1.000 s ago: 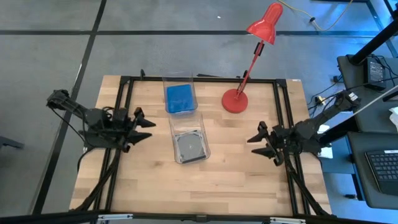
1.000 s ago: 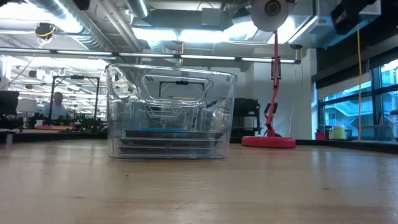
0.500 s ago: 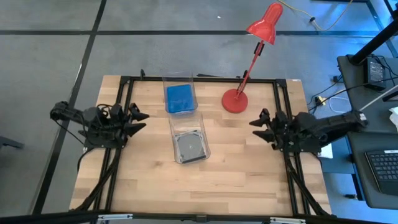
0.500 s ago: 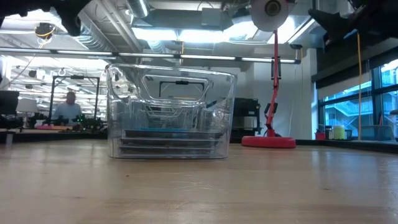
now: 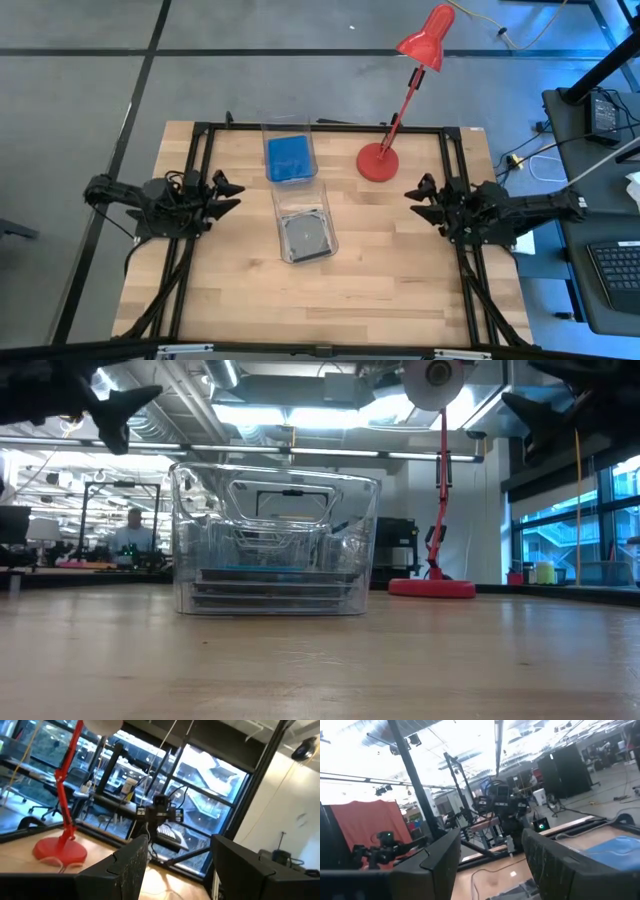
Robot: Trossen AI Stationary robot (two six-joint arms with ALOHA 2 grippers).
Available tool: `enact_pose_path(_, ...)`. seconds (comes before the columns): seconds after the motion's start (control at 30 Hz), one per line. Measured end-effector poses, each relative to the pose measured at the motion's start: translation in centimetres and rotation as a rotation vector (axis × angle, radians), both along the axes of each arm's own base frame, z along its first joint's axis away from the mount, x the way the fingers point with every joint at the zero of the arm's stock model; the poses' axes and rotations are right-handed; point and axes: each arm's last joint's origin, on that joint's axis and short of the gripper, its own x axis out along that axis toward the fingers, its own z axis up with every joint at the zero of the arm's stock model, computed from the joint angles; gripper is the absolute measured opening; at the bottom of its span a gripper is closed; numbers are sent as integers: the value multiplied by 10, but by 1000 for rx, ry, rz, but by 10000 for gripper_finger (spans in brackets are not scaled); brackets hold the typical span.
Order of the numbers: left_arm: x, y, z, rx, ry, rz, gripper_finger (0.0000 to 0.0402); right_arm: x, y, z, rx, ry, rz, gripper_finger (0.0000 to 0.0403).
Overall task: Pick & place jewel cases by type
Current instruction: Return to Home Position
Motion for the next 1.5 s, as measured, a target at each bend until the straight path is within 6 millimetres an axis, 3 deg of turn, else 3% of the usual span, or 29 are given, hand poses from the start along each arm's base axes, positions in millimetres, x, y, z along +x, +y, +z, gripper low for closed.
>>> enact_pose_path(0.27, 5, 2, -18, -37, 78, 5, 214, 1, -1, -2, -25, 21, -22, 218)
enact_pose_path(0.67, 6, 5, -20, 8, 97, 31, 216, 3, -1, -9, -57, 95, -30, 218)
enact_pose_path(0.97, 7, 6, -23, 10, 131, 42, 215, 3, -1, -10, -205, 100, -71, 218)
enact_pose_path(1.5, 7, 6, -23, 9, 130, 43, 212, 5, -3, -28, -349, 290, -139, 218)
